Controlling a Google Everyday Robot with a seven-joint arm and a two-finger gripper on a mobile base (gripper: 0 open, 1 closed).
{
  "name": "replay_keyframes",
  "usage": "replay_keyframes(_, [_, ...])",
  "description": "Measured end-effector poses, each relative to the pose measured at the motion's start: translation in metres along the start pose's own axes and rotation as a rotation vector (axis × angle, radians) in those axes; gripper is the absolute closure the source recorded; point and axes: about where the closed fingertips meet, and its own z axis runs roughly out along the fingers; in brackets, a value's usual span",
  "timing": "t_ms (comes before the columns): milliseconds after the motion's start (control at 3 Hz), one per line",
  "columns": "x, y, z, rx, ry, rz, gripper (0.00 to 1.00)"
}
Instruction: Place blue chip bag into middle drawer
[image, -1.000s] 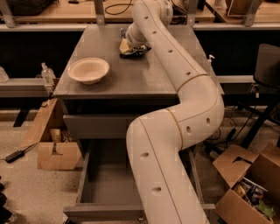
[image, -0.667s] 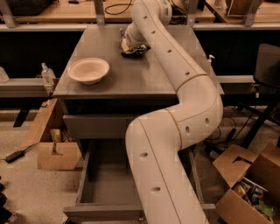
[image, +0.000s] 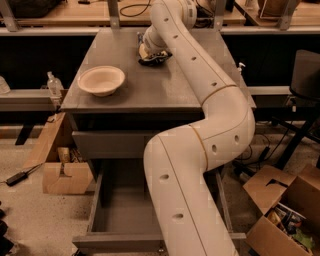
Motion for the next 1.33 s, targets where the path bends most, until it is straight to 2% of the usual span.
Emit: replay_keyframes(1333, [-0.0005, 0.0, -0.001, 0.0, 0.0, 0.0, 1.0])
